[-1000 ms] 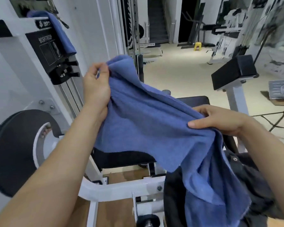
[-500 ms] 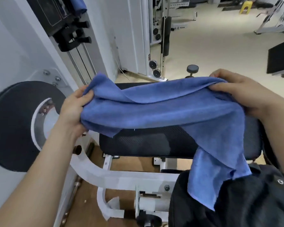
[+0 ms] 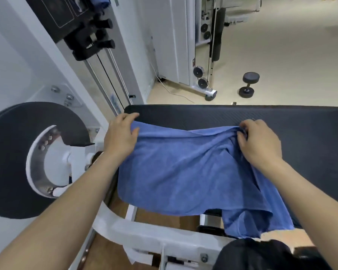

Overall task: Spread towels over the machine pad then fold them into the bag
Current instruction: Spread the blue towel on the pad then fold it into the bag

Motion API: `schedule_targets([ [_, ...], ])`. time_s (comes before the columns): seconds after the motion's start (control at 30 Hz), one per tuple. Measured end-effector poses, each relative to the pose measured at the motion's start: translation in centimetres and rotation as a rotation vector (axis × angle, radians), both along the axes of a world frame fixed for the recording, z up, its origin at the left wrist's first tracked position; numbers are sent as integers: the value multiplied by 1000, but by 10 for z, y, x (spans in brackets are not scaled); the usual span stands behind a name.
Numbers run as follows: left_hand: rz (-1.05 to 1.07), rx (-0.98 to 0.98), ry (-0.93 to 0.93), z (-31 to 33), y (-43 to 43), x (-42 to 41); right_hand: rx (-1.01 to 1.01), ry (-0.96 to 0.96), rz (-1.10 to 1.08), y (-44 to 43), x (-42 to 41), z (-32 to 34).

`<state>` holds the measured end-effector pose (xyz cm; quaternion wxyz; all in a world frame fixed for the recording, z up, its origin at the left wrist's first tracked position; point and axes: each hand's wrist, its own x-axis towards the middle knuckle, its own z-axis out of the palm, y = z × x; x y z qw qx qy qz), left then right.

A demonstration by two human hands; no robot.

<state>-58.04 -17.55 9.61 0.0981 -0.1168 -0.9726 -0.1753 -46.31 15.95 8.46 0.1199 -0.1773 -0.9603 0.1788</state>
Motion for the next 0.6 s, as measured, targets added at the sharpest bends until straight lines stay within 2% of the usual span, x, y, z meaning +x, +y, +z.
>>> schedule_targets([
  [0.13, 80, 3, -134, -10, -1, -8, 23, 20, 38, 4, -3, -1],
  [0.2, 106, 29, -139, -13, -4, -14, -18, 33, 38, 11, -6, 2],
  [0.3, 117, 54, -149, -12, -3, -26, -222, 31, -19, 20, -14, 14],
  [0.4, 206, 236, -139, -6, -2, -40, -489, -38, -19, 25, -23, 27],
  [0.5, 313, 330, -46, 4, 0, -54, -453, 12, -4, 22, -37, 33],
  [0.6, 355, 320, 5, 10, 9, -60, -341, 70, 7, 14, -49, 36],
])
